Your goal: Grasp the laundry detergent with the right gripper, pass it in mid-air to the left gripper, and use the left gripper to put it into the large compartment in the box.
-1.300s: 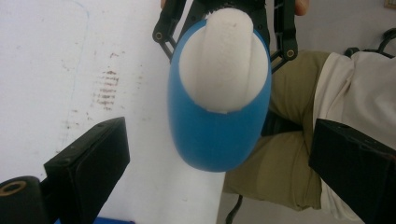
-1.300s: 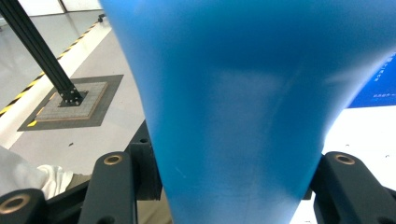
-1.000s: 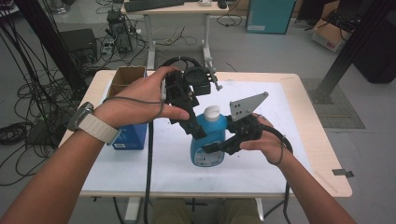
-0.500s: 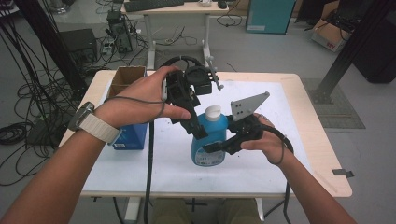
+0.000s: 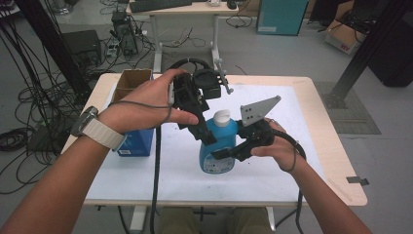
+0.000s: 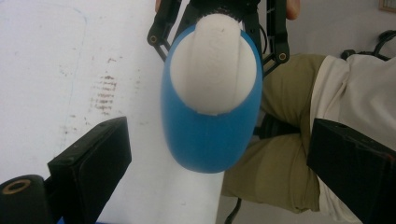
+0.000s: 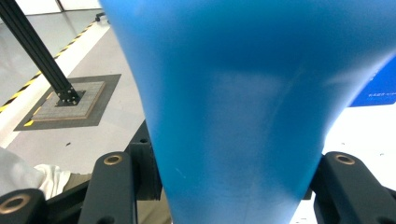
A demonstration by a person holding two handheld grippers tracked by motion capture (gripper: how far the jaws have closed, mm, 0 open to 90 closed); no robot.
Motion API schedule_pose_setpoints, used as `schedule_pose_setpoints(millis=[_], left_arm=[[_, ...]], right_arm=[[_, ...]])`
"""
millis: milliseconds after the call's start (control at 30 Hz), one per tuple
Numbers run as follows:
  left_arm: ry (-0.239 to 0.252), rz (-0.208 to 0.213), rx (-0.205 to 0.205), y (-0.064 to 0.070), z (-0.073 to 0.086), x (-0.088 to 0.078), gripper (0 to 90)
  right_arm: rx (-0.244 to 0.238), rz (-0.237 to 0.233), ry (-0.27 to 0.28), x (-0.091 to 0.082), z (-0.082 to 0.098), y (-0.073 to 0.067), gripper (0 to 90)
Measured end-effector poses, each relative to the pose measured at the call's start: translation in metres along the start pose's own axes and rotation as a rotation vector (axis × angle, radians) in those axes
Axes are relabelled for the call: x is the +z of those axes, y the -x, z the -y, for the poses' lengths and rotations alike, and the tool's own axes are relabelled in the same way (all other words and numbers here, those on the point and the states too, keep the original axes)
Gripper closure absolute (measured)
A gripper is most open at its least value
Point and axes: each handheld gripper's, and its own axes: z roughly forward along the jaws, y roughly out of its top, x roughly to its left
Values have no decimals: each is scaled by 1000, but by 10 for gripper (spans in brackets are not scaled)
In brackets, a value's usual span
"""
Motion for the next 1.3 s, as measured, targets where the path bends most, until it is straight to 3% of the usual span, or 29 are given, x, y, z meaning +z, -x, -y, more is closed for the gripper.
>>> schedule_pose_setpoints(millis=[1300], left_arm=[[3, 2, -11, 0, 1, -1, 68]], right_arm=[[5, 1, 1, -1, 1, 1, 440]])
